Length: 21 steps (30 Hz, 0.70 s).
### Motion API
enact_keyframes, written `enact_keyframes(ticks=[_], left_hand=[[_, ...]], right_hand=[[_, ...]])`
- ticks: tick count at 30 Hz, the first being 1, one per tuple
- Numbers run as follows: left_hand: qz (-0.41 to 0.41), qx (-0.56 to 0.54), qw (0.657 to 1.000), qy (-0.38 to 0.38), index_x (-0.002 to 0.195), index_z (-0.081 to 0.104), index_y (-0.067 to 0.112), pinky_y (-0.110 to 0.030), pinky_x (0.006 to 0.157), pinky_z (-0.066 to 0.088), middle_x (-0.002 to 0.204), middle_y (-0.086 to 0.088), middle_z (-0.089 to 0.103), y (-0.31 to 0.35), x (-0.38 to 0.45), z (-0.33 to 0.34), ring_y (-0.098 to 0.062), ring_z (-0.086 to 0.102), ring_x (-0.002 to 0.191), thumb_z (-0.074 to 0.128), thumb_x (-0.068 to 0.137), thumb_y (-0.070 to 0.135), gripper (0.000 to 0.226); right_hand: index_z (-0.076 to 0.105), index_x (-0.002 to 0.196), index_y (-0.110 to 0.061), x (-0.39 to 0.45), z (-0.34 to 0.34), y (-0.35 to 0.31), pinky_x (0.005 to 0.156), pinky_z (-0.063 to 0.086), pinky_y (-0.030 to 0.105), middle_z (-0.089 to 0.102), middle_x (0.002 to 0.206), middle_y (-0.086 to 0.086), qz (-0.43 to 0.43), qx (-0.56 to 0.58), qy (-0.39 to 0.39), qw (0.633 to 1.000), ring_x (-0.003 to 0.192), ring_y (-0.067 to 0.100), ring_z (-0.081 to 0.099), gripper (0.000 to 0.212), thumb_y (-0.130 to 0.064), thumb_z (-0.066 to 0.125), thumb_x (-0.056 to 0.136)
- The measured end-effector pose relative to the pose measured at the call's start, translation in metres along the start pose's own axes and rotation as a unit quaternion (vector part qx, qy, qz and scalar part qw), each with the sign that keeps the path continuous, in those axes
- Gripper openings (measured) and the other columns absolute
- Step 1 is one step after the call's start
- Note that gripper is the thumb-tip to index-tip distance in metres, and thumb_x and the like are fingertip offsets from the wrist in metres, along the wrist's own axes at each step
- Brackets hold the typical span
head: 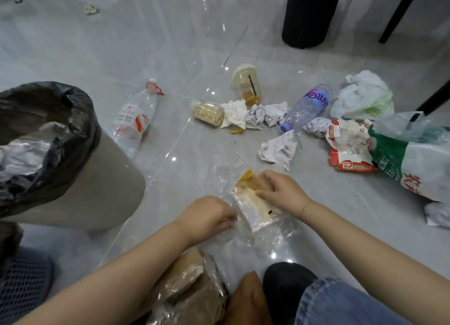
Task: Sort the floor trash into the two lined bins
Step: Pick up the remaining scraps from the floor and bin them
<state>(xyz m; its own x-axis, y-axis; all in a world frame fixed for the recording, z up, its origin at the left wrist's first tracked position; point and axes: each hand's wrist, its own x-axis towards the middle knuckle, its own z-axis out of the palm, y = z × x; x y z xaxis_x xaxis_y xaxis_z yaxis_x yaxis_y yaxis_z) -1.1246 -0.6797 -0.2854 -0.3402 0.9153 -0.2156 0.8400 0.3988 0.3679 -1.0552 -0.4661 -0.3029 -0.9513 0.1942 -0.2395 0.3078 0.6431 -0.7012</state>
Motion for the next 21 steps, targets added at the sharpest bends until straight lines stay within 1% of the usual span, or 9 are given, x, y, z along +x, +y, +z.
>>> enact_keyframes(ticks=[2, 4, 9, 11, 13, 15, 17, 19, 21], left_hand=[[0.017, 0.035, 0.998, 0.041, 0.088, 0.069, 0.022, -0.031, 0.07, 0.049, 0.085, 0.002, 0.07, -0.007, -0.006, -0.002, -0.023, 0.065, 0.084, 0.06, 0.083, 0.03, 0.013], [0.028, 0.057, 0.996, 0.066, 0.078, 0.066, 0.024, -0.029, 0.062, 0.048, 0.073, 0.007, 0.066, -0.017, -0.008, 0.001, -0.021, 0.064, 0.072, 0.062, 0.078, 0.032, 0.009], [0.072, 0.066, 0.991, 0.087, 0.079, 0.067, 0.027, -0.029, 0.063, 0.047, 0.08, 0.009, 0.062, -0.025, -0.01, 0.011, -0.017, 0.06, 0.077, 0.052, 0.084, 0.039, 0.02], [0.087, 0.077, 0.984, 0.132, 0.078, 0.068, 0.026, -0.029, 0.065, 0.043, 0.082, 0.008, 0.058, -0.024, -0.012, 0.014, -0.016, 0.053, 0.08, 0.055, 0.083, 0.037, 0.018], [0.084, 0.063, 0.98, 0.169, 0.077, 0.068, 0.025, -0.027, 0.068, 0.038, 0.083, 0.007, 0.057, -0.024, -0.016, 0.016, -0.014, 0.047, 0.082, 0.063, 0.08, 0.033, 0.011], [0.062, 0.036, 0.984, 0.165, 0.077, 0.067, 0.025, -0.028, 0.072, 0.037, 0.089, 0.006, 0.058, -0.026, -0.022, 0.014, -0.012, 0.045, 0.086, 0.068, 0.077, 0.032, 0.007], [0.021, 0.001, 0.988, 0.154, 0.078, 0.067, 0.025, -0.027, 0.084, 0.038, 0.106, 0.005, 0.06, -0.032, -0.026, 0.016, -0.011, 0.047, 0.1, 0.069, 0.078, 0.035, 0.01], [-0.047, -0.081, 0.986, 0.139, 0.079, 0.068, 0.024, -0.026, 0.099, 0.032, 0.128, 0.007, 0.055, -0.037, -0.023, 0.018, -0.009, 0.044, 0.12, 0.073, 0.078, 0.037, 0.014], [-0.109, -0.17, 0.972, 0.116, 0.077, 0.07, 0.021, -0.019, 0.102, 0.029, 0.137, 0.01, 0.05, -0.042, -0.017, 0.022, -0.005, 0.043, 0.124, 0.076, 0.077, 0.034, 0.015]], right_hand=[[0.052, 0.093, -0.027, 0.002, 0.001, -0.001, 0.059, 0.031, 0.029, 0.049, 0.074, -0.013, -0.005, -0.055, -0.041, 0.998, 0.077, 0.014, 0.048, 0.018, -0.028, 0.067, 0.084], [0.054, 0.111, -0.026, 0.003, 0.002, -0.003, 0.061, 0.03, 0.028, 0.052, 0.087, -0.01, -0.004, -0.098, -0.073, 0.993, 0.084, 0.013, 0.049, 0.027, -0.031, 0.064, 0.086], [0.049, 0.122, -0.024, 0.006, -0.001, -0.032, 0.068, 0.034, 0.029, 0.062, 0.108, 0.002, -0.086, -0.255, -0.129, 0.954, 0.101, 0.025, 0.057, 0.031, -0.03, 0.055, 0.092], [0.051, 0.119, -0.023, 0.016, 0.002, -0.05, 0.066, 0.034, 0.029, 0.061, 0.104, 0.003, -0.118, -0.275, -0.143, 0.943, 0.097, 0.025, 0.057, 0.029, -0.025, 0.055, 0.09], [0.052, 0.114, -0.02, 0.027, 0.011, -0.059, 0.066, 0.033, 0.028, 0.058, 0.095, 0.0, -0.107, -0.238, -0.169, 0.95, 0.088, 0.022, 0.053, 0.029, -0.023, 0.06, 0.087], [0.052, 0.108, -0.017, 0.036, 0.023, -0.056, 0.065, 0.032, 0.029, 0.052, 0.091, -0.003, -0.083, -0.191, -0.191, 0.959, 0.084, 0.018, 0.047, 0.028, -0.022, 0.064, 0.083], [0.051, 0.094, -0.017, 0.039, 0.033, -0.046, 0.061, 0.032, 0.031, 0.052, 0.087, -0.003, -0.069, -0.171, -0.194, 0.964, 0.082, 0.018, 0.048, 0.022, -0.022, 0.067, 0.08], [0.04, 0.075, -0.024, 0.038, 0.038, -0.038, 0.056, 0.03, 0.03, 0.048, 0.078, -0.006, -0.066, -0.17, -0.186, 0.966, 0.079, 0.019, 0.049, 0.029, -0.027, 0.068, 0.079], [0.038, 0.072, -0.024, 0.036, 0.039, -0.032, 0.057, 0.031, 0.029, 0.045, 0.079, -0.007, -0.066, -0.173, -0.171, 0.968, 0.079, 0.018, 0.049, 0.033, -0.032, 0.07, 0.079]])
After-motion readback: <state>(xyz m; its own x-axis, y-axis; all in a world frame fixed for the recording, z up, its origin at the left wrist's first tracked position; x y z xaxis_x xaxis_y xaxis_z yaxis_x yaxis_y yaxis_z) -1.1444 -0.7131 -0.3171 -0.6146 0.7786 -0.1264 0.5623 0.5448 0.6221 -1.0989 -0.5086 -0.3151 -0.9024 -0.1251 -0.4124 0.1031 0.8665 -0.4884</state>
